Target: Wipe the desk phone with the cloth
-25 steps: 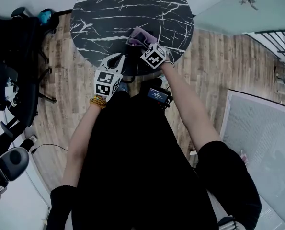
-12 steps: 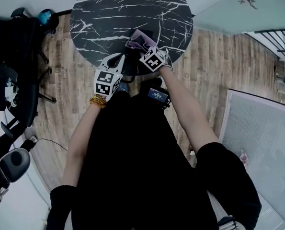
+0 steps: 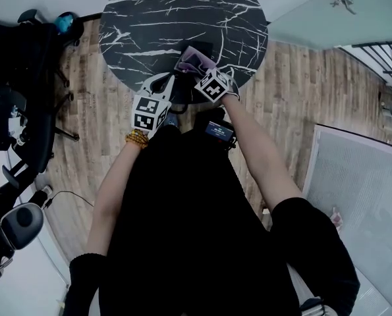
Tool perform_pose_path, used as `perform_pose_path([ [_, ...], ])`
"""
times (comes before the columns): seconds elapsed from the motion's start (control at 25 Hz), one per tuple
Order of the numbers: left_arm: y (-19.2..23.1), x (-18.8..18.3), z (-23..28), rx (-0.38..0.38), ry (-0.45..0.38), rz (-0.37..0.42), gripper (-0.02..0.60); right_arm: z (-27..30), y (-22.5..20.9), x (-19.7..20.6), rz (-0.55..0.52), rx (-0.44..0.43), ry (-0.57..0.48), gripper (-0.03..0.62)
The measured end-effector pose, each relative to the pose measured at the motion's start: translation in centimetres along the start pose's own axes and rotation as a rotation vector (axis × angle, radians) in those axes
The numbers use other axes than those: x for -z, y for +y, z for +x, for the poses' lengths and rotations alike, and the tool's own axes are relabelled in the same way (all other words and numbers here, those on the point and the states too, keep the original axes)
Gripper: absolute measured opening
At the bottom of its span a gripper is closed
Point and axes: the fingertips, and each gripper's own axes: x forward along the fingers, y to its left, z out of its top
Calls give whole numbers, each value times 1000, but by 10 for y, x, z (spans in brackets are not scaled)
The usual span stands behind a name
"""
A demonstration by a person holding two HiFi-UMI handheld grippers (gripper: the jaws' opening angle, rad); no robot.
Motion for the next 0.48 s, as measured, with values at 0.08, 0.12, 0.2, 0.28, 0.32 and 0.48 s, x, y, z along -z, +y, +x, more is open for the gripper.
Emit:
perform_pose_path([
  [0.08,-2,1,1,3,3,2,13,0,4,1,7,-10,-1,55],
  [0.12,-2,1,1,4,5,3,13,1,6,2,7,-14,0,55],
  [0.2,-4,2,0,7,8,5,13,1,10,4,5,-20,5,55],
  [0.28,-4,1,1,8,9,6,13,2,13,5,3,-25,8,55],
  [0.32,-4,1,1,9,9,7,12,2,14,6,3,-27,10,55],
  [0.48,-8,2,1,11,8,8,12,2,18,12,-3,-27,18,55],
])
